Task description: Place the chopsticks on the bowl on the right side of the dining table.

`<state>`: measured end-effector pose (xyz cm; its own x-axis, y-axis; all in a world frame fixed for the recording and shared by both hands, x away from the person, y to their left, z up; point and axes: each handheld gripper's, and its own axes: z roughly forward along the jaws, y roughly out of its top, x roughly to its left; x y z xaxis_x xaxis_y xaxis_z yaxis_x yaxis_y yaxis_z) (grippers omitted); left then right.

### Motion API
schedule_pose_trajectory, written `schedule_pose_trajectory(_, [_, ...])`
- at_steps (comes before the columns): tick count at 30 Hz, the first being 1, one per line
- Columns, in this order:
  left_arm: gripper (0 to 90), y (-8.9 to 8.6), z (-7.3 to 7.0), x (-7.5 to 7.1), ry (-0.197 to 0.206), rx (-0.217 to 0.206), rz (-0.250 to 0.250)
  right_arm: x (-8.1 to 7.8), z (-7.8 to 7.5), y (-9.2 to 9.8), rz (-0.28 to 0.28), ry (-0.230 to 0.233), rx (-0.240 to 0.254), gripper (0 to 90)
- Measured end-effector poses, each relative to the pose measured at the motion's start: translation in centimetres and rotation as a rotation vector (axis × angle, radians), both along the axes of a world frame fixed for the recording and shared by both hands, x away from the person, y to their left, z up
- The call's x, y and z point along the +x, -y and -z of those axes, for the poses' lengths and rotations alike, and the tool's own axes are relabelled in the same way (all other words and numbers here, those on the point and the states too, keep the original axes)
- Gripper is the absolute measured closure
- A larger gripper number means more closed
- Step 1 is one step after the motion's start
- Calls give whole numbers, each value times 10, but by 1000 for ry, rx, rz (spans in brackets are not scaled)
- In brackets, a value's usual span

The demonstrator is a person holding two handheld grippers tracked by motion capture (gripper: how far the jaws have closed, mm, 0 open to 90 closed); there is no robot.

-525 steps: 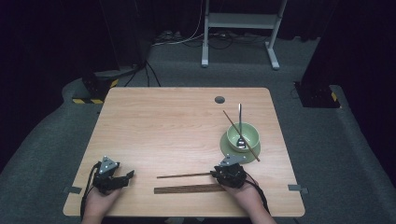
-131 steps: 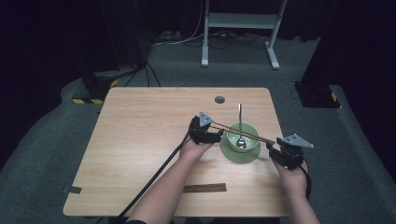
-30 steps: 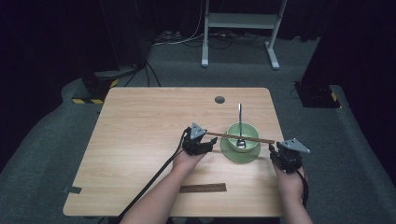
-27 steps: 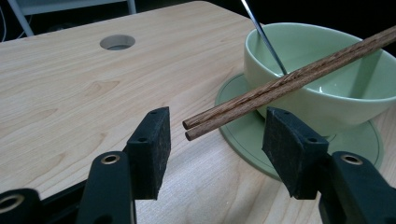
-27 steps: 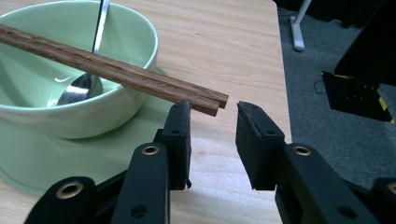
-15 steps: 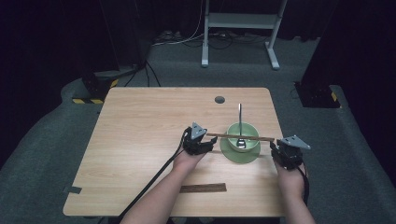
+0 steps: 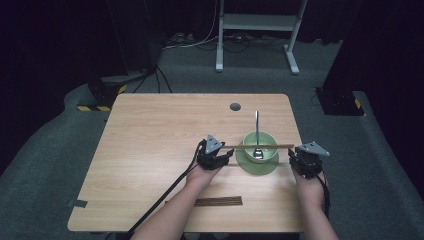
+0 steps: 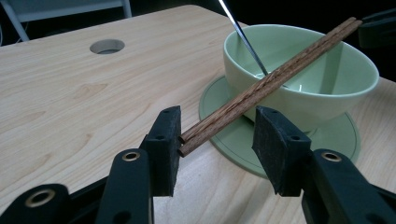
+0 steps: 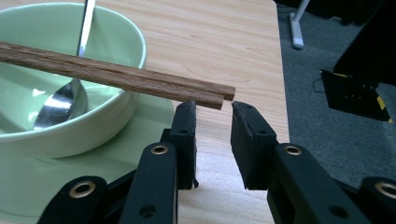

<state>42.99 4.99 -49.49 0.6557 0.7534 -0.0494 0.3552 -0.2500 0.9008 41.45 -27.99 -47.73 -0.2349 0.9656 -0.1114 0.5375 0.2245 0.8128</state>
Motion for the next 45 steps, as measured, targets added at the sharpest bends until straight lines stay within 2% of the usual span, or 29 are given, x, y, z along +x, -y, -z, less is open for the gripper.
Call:
schedule_pose_trajectory(7, [529,-5,3,-5,-8,7,-8,3,0,1,3,-2,-3,709])
schedule_pose_trajectory(11, [519,-14,4,-10,-24,-16,-34,3,0,1,-4,-5,0,683])
schedule_pose_trajectory(18, [668,-22,6,-18,-23,-22,-66,0,-2,1,-14,5,1,677])
schedule_pose_trajectory(21, [727,-22,7,-18,-30,-19,-67,-1,-2,1,-14,5,-1,678])
schedule_pose_trajectory(26, [750,-20,5,-18,-13,-30,-74,0,-2,1,-15,3,-2,678])
schedule_pose_trajectory(32, [786,-19,5,-17,-20,-29,-83,0,-2,0,-17,0,-3,683])
schedule_pose_trajectory(45, [798,-15,5,-15,-20,-29,-80,0,-1,0,-17,-1,-6,697])
